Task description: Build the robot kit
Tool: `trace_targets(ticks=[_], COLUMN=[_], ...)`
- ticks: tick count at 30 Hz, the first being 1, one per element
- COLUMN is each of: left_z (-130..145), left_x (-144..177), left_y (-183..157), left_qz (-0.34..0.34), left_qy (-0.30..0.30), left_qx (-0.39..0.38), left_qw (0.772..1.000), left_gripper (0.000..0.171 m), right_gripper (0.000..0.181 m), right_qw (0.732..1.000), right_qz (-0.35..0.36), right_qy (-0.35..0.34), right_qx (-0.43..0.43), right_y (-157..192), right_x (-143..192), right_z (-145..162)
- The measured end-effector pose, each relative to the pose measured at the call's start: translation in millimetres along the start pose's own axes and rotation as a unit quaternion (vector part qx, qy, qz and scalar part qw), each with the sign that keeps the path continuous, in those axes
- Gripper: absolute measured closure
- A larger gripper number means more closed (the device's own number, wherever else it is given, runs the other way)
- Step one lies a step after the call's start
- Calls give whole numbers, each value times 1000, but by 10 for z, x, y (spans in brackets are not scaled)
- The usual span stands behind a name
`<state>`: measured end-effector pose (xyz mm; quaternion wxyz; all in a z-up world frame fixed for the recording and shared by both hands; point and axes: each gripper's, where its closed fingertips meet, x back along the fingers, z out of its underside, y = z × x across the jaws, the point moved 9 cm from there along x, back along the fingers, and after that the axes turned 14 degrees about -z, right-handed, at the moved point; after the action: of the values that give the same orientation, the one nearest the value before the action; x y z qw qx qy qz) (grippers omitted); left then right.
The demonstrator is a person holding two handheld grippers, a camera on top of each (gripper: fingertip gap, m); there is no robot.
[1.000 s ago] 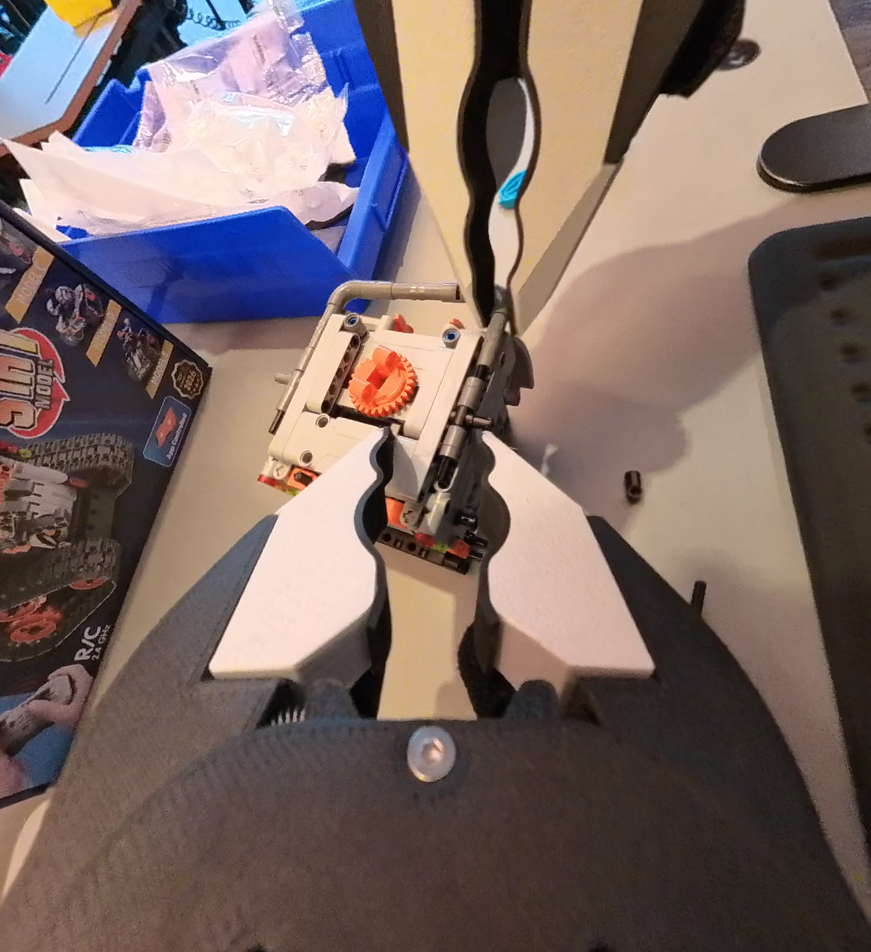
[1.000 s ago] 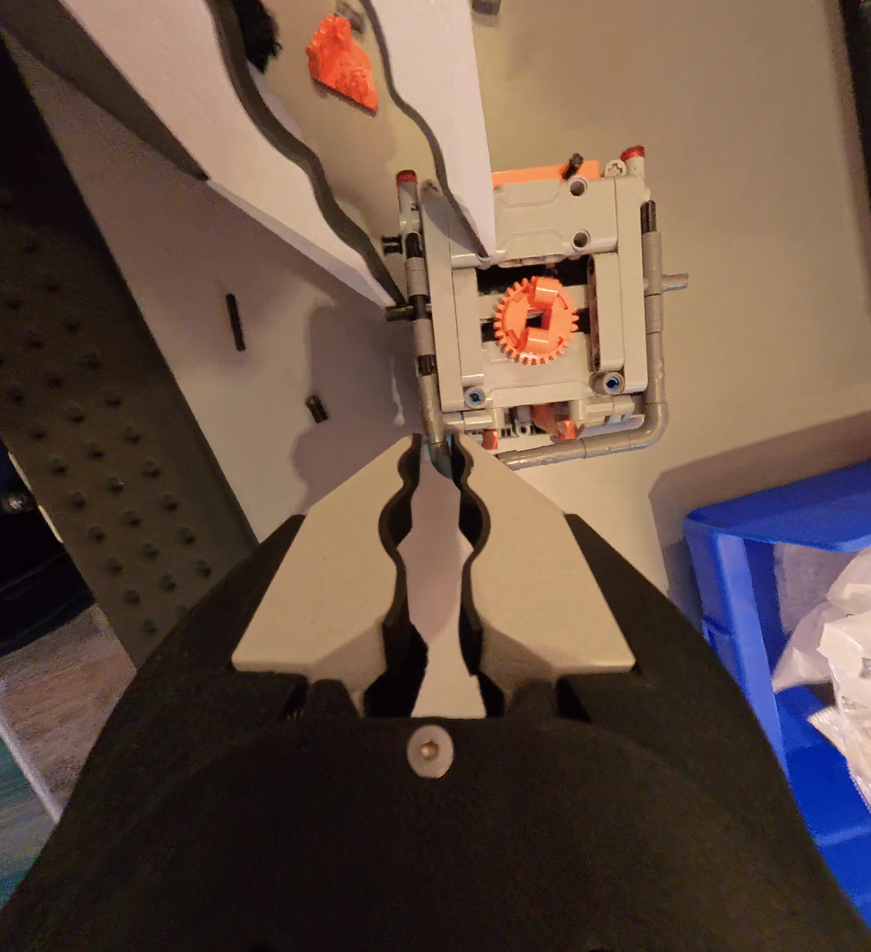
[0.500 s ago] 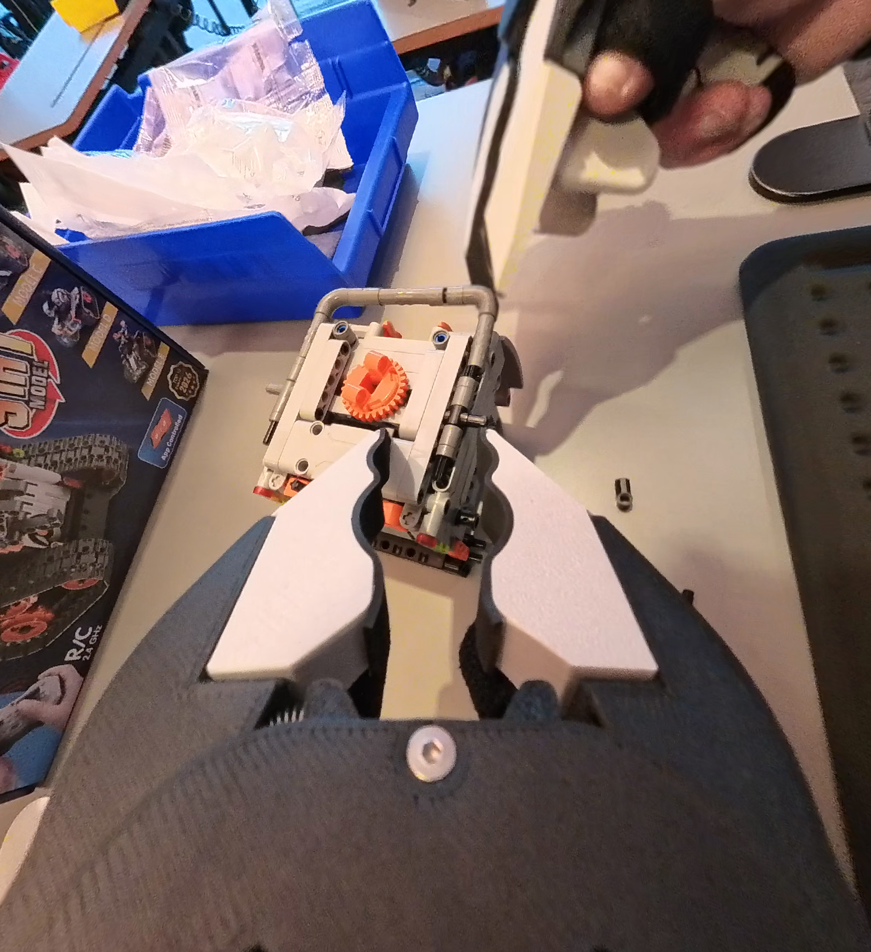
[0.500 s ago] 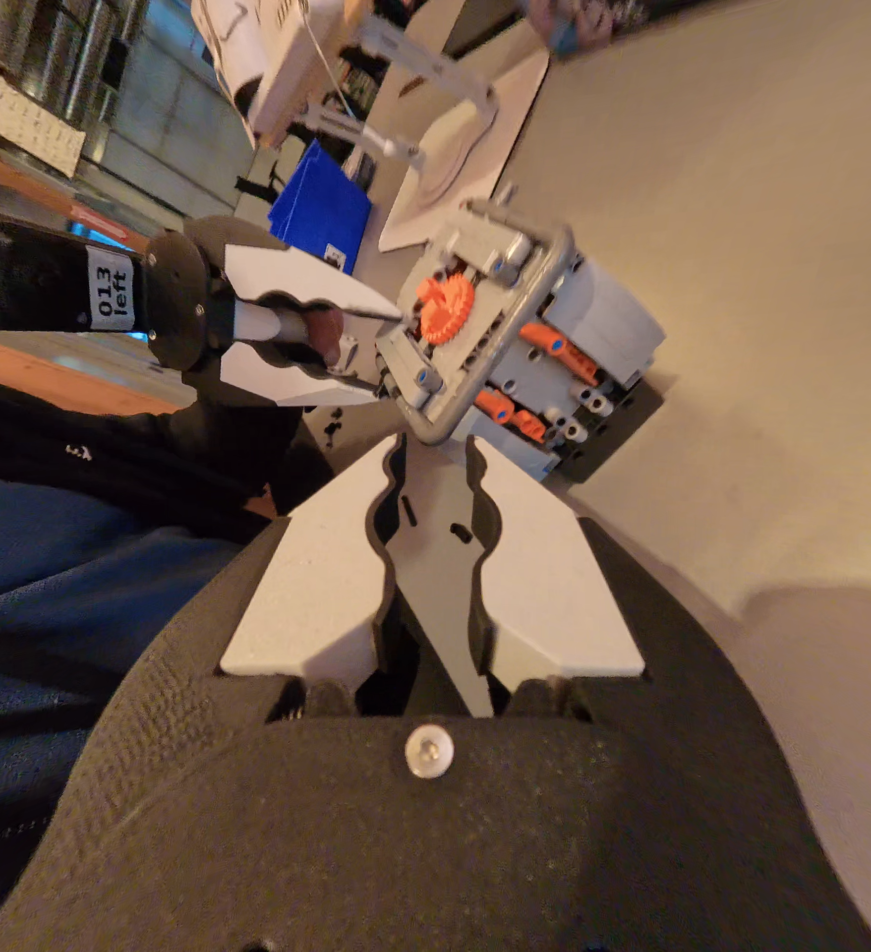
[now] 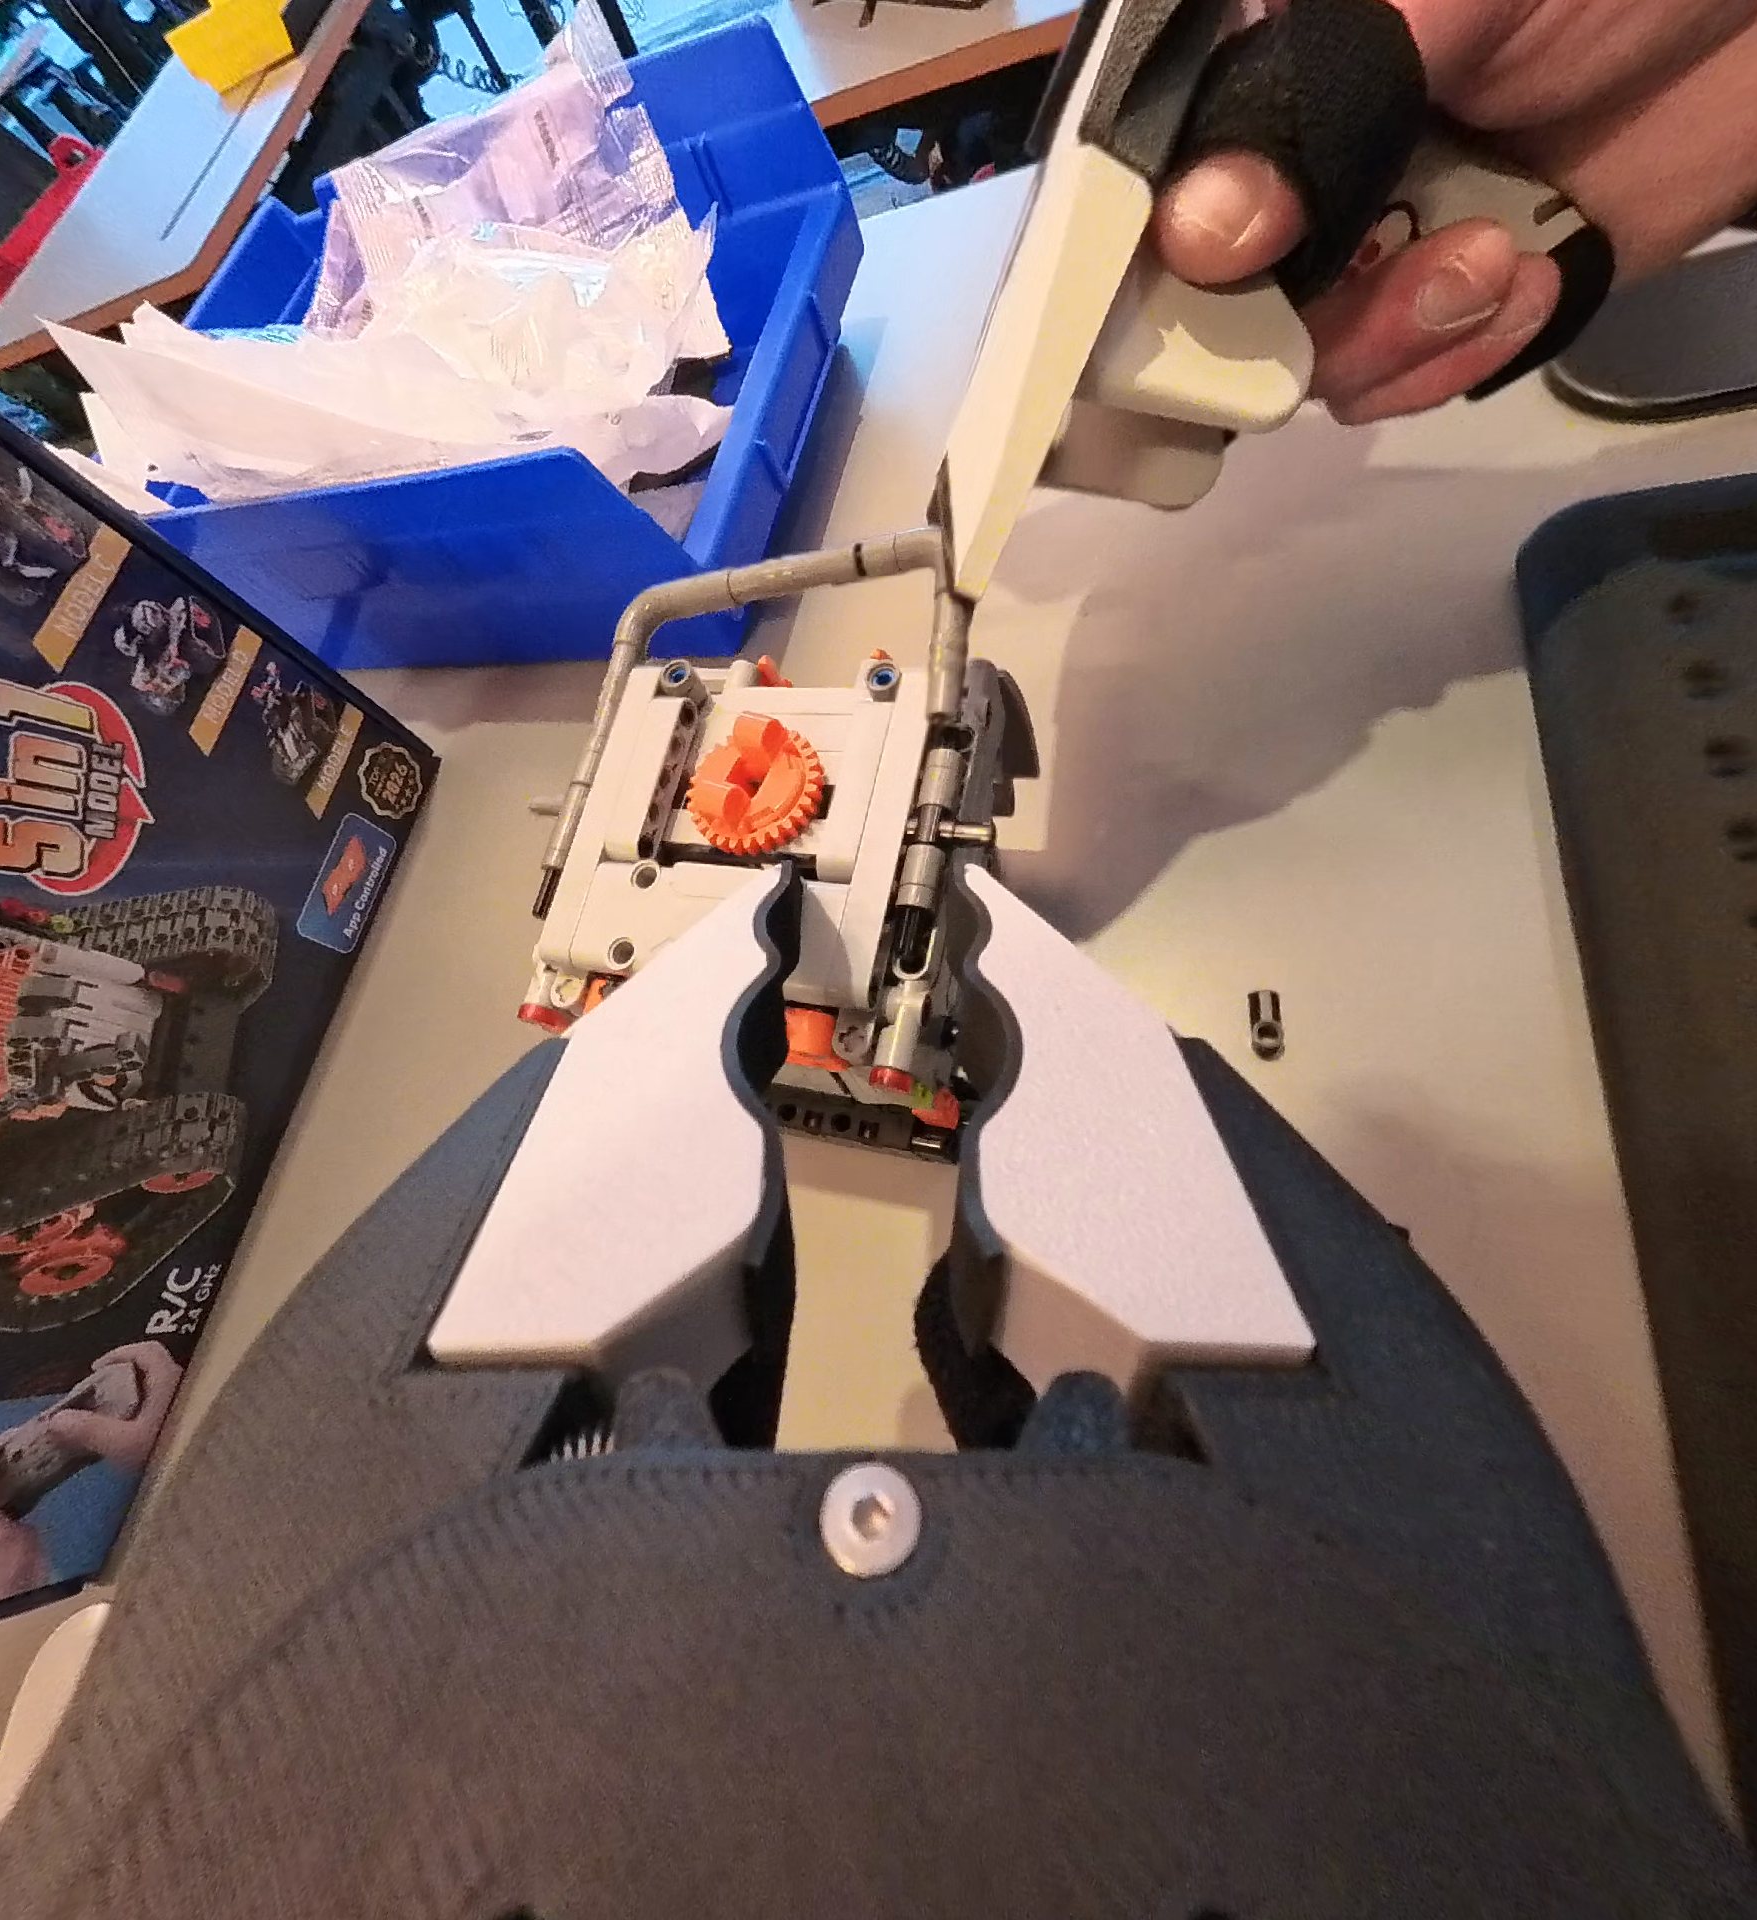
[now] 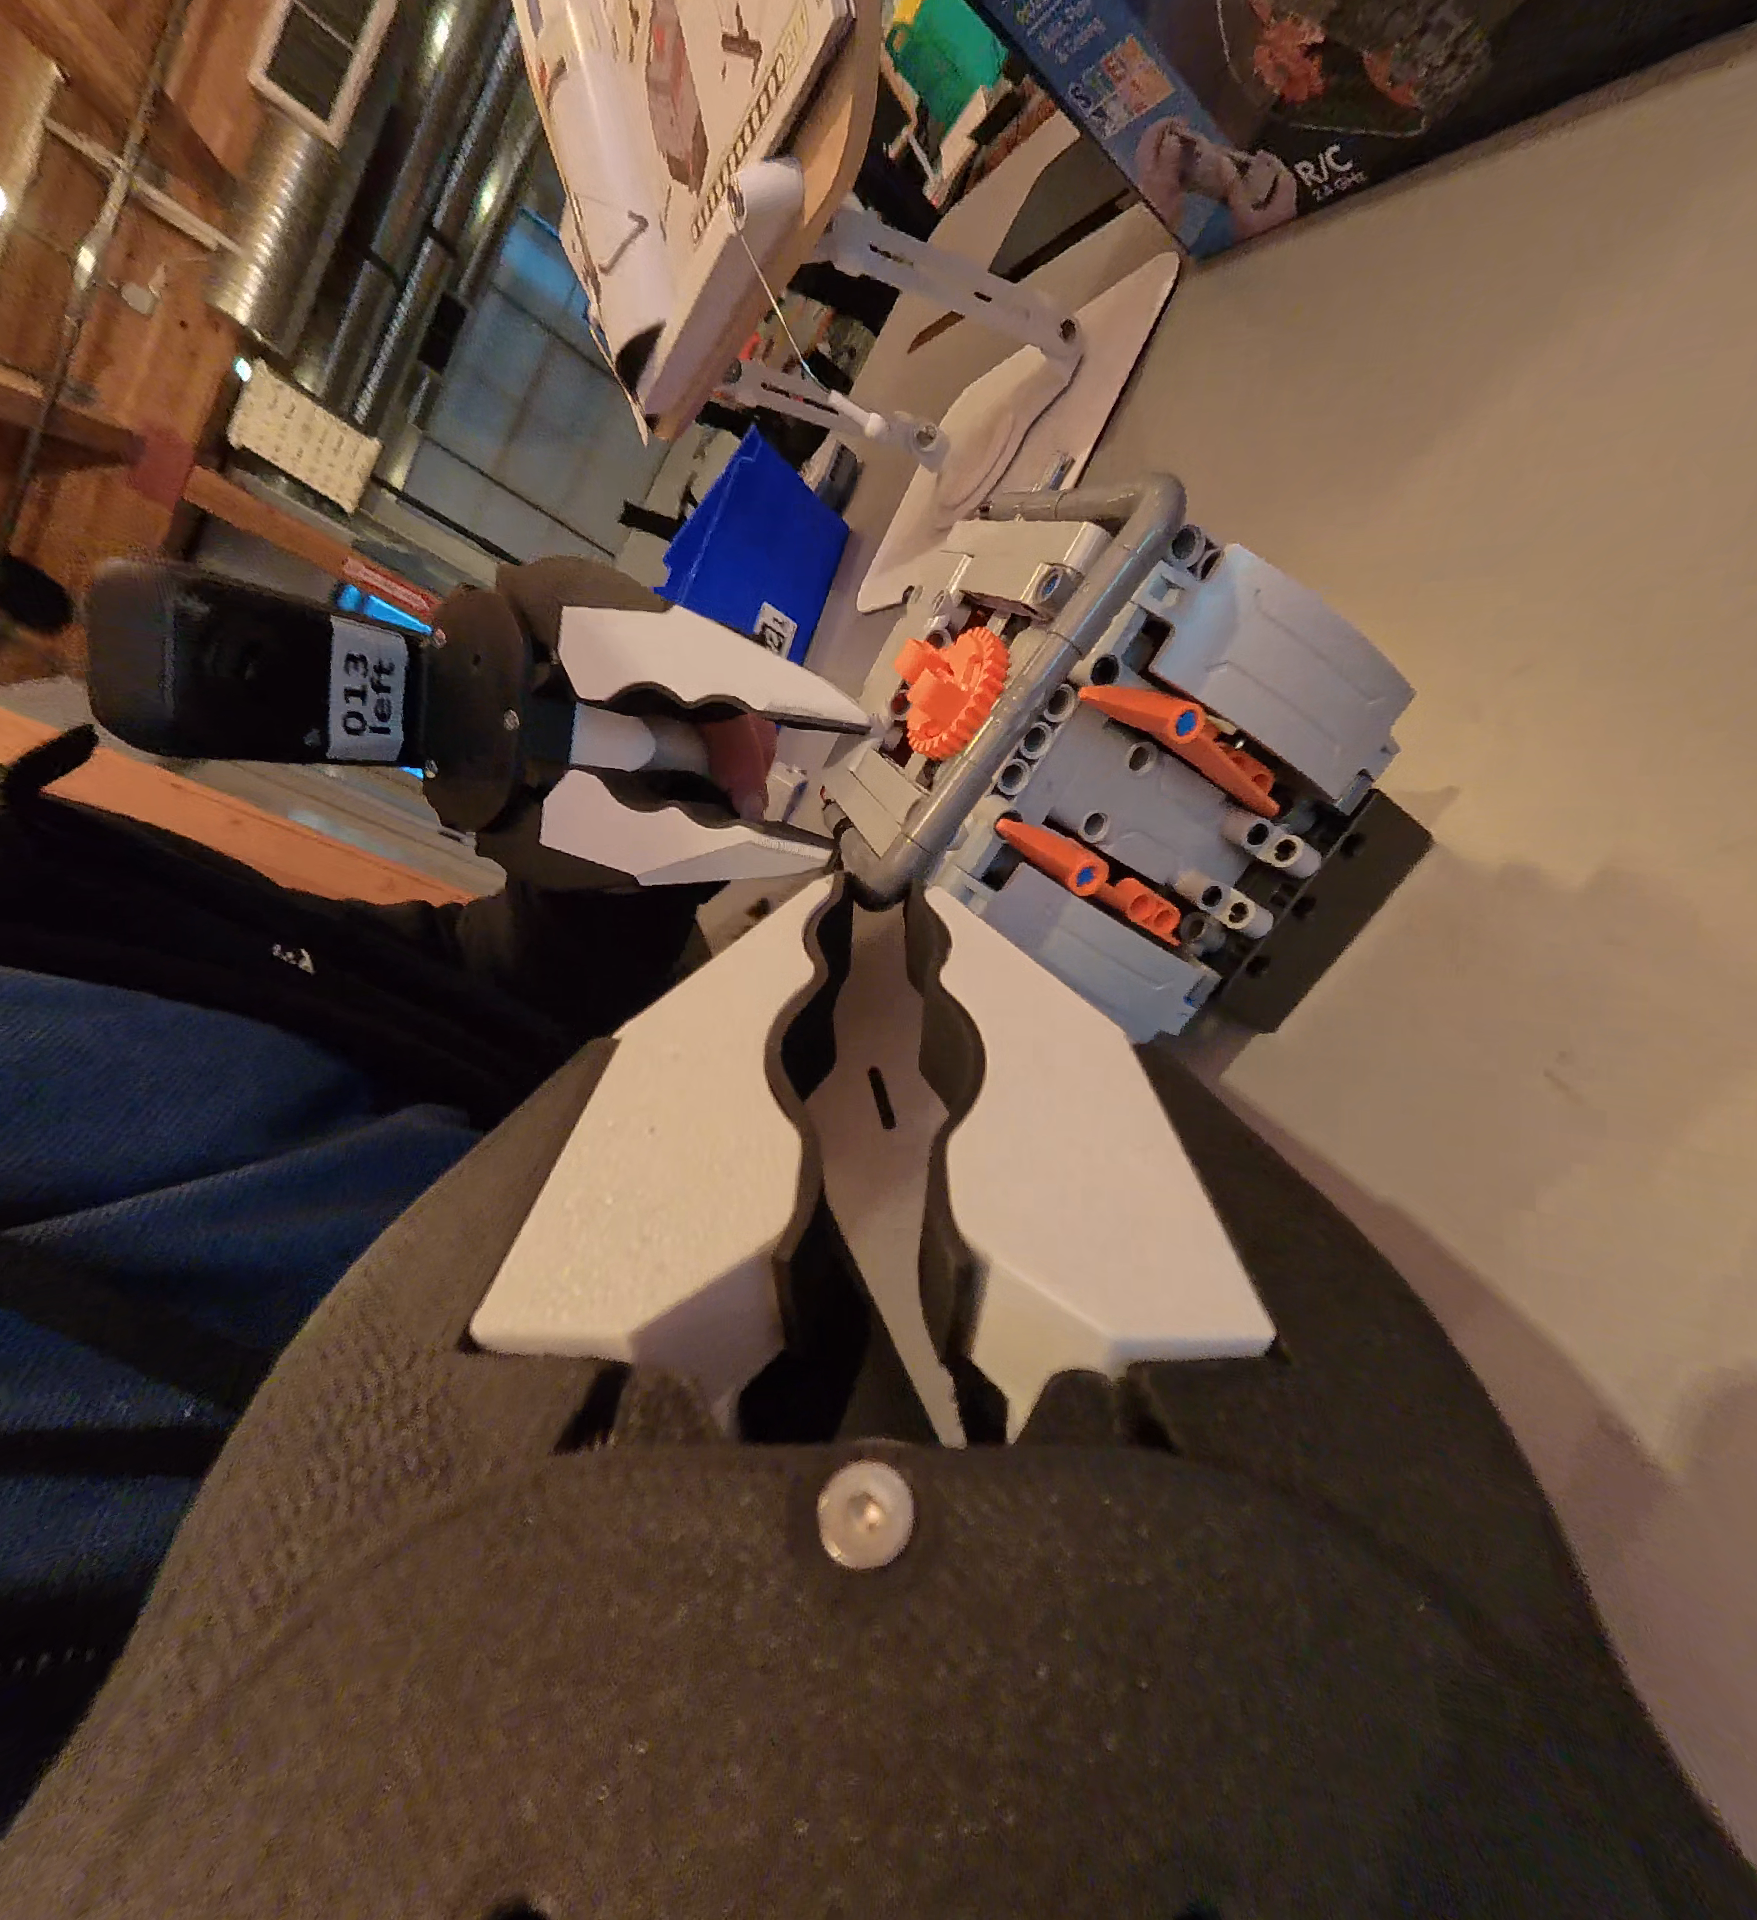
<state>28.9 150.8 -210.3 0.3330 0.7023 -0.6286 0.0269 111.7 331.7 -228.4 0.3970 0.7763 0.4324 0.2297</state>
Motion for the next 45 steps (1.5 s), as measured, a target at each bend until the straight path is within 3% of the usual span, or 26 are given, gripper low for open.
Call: trace_targets(ticks=[7,14,24,45], left_z=[-18,-33,-45,-68], left_x=[-23,-46,-61,-85], left_y=[-17,-30,-33,-71], left_qz=[-1,-11,-8,-5], left_qy=[-1,-1,-2,-9], left_qx=[5,5,8,9], left_qw=[1000,1000,1000,1000], left_gripper=[147,147,147,147], right_gripper=[175,176,177,177], right_qw=[999,999,999,999], right_qz=[22,6,-10,-33], right_qy=[18,-34,-50,-20], right_qx=[19,11,1,12], right_y=[-6,-34,-50,-90], right_x=[41,58,75,155], right_z=[-2,31,59,48])
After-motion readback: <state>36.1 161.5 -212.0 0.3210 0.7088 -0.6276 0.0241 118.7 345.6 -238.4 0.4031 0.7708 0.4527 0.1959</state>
